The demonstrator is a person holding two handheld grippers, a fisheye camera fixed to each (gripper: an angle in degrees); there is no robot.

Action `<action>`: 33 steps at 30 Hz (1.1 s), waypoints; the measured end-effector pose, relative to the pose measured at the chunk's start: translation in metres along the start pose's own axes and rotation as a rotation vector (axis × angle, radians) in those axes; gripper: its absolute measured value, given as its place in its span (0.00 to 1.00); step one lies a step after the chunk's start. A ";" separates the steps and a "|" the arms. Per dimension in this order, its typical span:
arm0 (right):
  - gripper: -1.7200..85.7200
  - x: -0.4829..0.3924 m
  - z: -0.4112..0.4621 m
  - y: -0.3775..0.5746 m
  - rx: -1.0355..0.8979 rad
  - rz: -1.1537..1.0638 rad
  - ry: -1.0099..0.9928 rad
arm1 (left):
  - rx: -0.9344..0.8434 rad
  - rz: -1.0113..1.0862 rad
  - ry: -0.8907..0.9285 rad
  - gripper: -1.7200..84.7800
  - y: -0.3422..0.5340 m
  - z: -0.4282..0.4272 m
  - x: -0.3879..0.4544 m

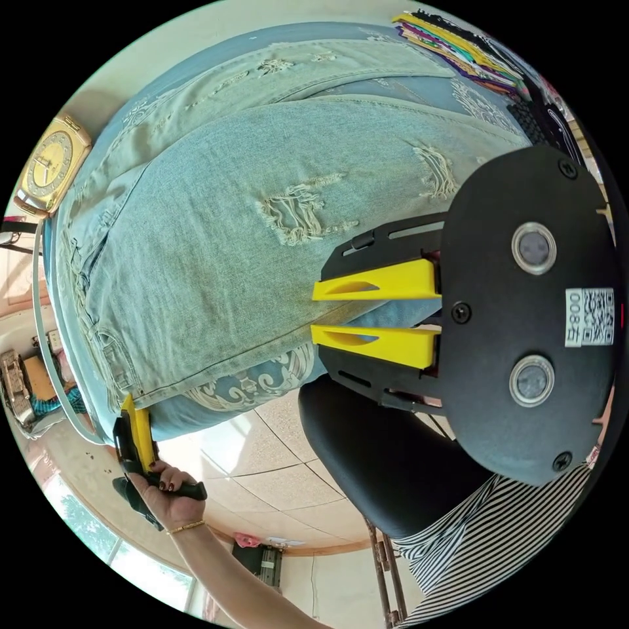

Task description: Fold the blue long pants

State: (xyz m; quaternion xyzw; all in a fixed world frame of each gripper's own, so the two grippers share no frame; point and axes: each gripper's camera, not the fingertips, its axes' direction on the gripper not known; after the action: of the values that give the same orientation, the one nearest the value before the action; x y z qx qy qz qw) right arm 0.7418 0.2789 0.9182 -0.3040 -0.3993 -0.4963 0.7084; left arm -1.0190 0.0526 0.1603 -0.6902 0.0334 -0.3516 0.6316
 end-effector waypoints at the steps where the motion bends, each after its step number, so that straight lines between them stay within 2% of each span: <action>1: 0.10 0.002 0.007 0.001 0.011 -0.002 -0.002 | 0.002 0.000 0.007 0.07 0.000 -0.002 0.001; 7: 0.11 0.011 0.028 0.003 0.066 0.005 -0.067 | 0.001 0.024 0.047 0.07 -0.004 -0.017 0.020; 13: 0.08 0.014 0.051 -0.004 0.019 -0.037 0.008 | -0.011 0.056 0.050 0.06 -0.002 -0.018 0.041; 18: 0.04 0.023 0.042 -0.004 0.012 -0.048 0.046 | -0.009 0.144 0.063 0.06 0.008 -0.015 0.072; 23: 0.03 0.035 -0.002 0.013 0.116 -0.051 -0.023 | 0.023 0.247 0.035 0.06 0.026 -0.014 0.098; 28: 0.03 0.040 0.016 0.004 0.007 -0.085 -0.014 | 0.000 0.125 -0.042 0.06 0.043 0.025 0.080; 31: 0.04 0.067 0.001 -0.001 -0.007 -0.040 -0.093 | 0.040 0.060 0.018 0.06 0.060 0.047 0.077; 33: 0.04 0.084 -0.015 0.005 0.023 -0.020 -0.148 | 0.053 0.087 -0.044 0.06 0.075 0.061 0.089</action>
State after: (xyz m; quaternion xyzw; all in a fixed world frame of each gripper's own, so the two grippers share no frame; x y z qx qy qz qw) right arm 0.7660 0.2289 0.9836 -0.3275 -0.4594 -0.4749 0.6754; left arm -0.8902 0.0462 0.1358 -0.6785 0.0400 -0.3093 0.6651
